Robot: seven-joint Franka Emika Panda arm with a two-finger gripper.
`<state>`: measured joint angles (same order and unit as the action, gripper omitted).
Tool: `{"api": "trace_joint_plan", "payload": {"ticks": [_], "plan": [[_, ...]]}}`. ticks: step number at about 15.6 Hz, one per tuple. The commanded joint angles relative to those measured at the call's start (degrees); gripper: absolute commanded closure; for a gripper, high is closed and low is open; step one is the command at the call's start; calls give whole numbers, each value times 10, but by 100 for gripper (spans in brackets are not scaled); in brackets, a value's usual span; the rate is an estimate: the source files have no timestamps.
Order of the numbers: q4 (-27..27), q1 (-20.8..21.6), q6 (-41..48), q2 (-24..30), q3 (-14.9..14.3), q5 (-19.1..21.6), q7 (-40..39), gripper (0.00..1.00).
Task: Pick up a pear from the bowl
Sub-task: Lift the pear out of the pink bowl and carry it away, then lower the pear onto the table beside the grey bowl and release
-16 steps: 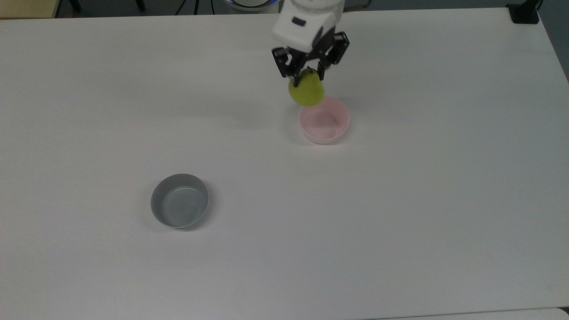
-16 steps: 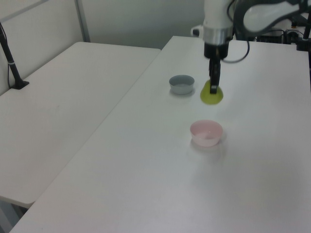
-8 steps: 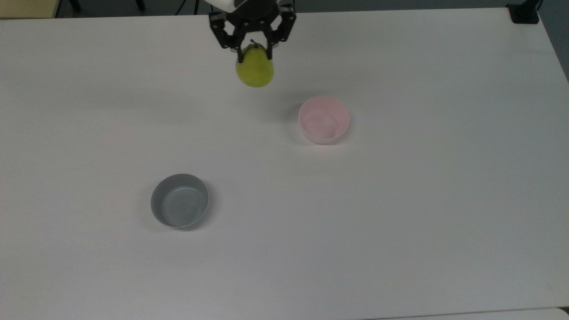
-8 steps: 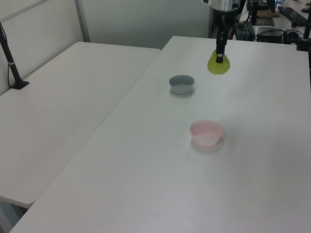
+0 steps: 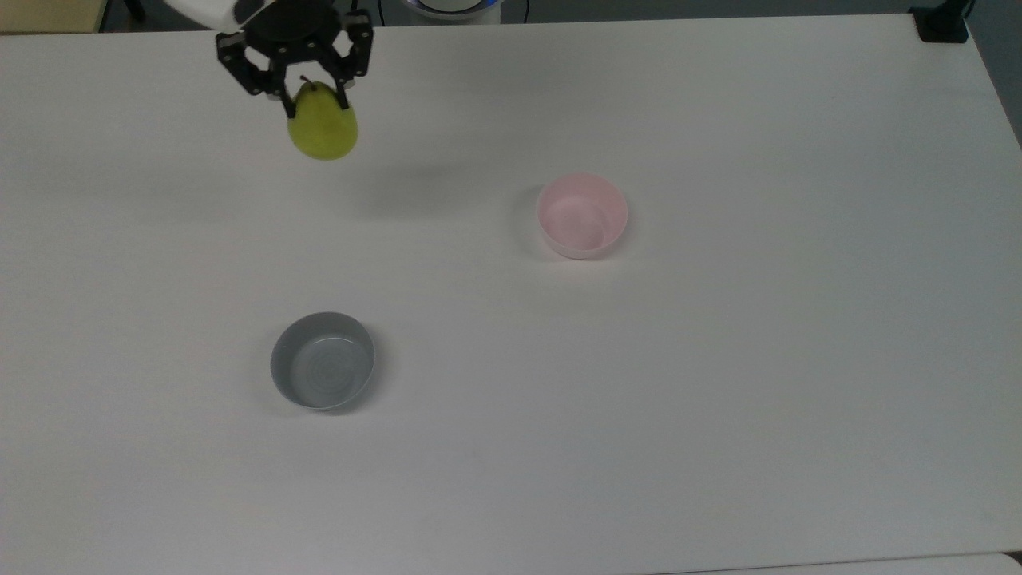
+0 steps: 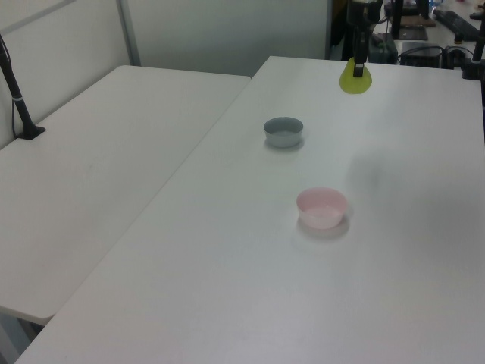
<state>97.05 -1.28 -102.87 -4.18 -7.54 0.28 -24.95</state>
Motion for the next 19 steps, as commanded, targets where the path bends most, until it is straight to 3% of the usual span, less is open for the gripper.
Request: {"api": "trace_joint_plan", "payload": {"ticks": [1,4,8,18,19], "plan": [[10,-6,-53,-33,-29,48,-66,100],[32,-14,-99,-56,-48,55,-71,100],[86,-16,-185,-88,-48,55,-70,100],[86,-19,-188,-140,-48,87,-59,100],[85,-22,-185,-140,-48,87,-59,87]]}}
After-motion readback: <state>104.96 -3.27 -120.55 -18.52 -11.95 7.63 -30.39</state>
